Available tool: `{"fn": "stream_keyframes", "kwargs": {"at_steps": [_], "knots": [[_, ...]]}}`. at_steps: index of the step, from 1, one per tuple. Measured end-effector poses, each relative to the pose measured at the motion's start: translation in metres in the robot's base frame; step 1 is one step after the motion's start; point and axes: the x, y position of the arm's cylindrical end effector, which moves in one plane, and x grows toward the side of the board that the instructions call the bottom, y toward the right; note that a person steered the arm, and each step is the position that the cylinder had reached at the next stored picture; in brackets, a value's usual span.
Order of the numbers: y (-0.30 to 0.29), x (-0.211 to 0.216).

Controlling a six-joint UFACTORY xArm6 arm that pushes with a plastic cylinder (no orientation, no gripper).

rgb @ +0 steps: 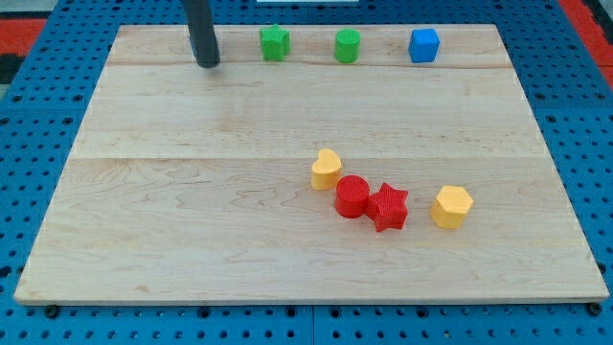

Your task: Move the yellow heart slightly left

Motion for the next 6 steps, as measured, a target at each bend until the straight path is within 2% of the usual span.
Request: {"fn": "stream_keyframes", "kwargs": {"at_steps": [1, 3, 4, 5, 6], "knots": [[0.038, 0.065], [0.167, 0.116], [0.211, 0.152], [0.198, 0.182], [0.169, 0.183]]}}
